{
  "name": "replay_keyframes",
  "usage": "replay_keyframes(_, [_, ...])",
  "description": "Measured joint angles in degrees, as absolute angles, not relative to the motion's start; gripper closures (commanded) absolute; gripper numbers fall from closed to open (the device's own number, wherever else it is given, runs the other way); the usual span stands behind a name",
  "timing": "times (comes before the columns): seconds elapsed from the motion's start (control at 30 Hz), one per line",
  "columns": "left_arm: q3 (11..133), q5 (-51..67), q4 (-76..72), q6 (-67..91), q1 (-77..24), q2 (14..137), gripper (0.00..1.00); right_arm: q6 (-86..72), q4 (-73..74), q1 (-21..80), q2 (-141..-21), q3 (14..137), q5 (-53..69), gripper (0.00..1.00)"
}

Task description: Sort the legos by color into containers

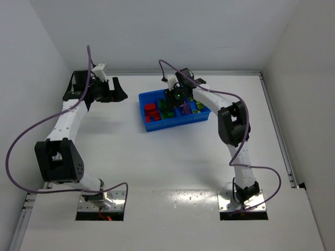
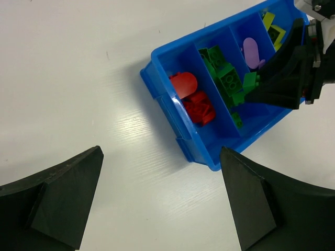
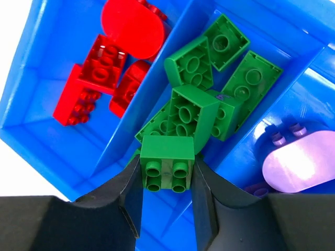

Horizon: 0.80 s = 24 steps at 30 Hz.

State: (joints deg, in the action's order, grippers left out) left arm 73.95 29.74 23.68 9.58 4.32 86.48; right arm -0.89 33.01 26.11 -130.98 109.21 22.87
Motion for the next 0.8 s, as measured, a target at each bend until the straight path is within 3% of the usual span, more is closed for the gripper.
replay_keyframes(0.07, [73.8, 30.5, 23.5, 9.5, 4.8, 86.5, 0.0, -1.1, 33.0, 26.3, -131.2, 109.2, 22.0, 0.7])
replay_keyframes(0.2, [72.8, 31.2, 23.5, 9.3, 5.3, 86.5, 0.0, -1.6, 33.0, 26.9, -131.4, 109.2, 20.9, 0.46])
replay_keyframes(0.3, [71.9, 31.3, 23.6, 9.0, 6.1, 86.5, 0.0, -1.7, 33.1, 27.7, -131.6, 109.4, 20.5, 0.36])
replay_keyframes(0.6, [68.6, 30.5, 23.6, 7.4, 8.4, 85.9, 0.0, -1.8, 33.1, 30.3, -131.1, 109.7, 18.0, 0.35])
replay_keyframes(0.8, [65.1, 28.1, 23.5, 4.4, 8.4, 83.7, 0.0, -1.6, 32.8, 28.1, -118.1, 103.5, 14.5, 0.33])
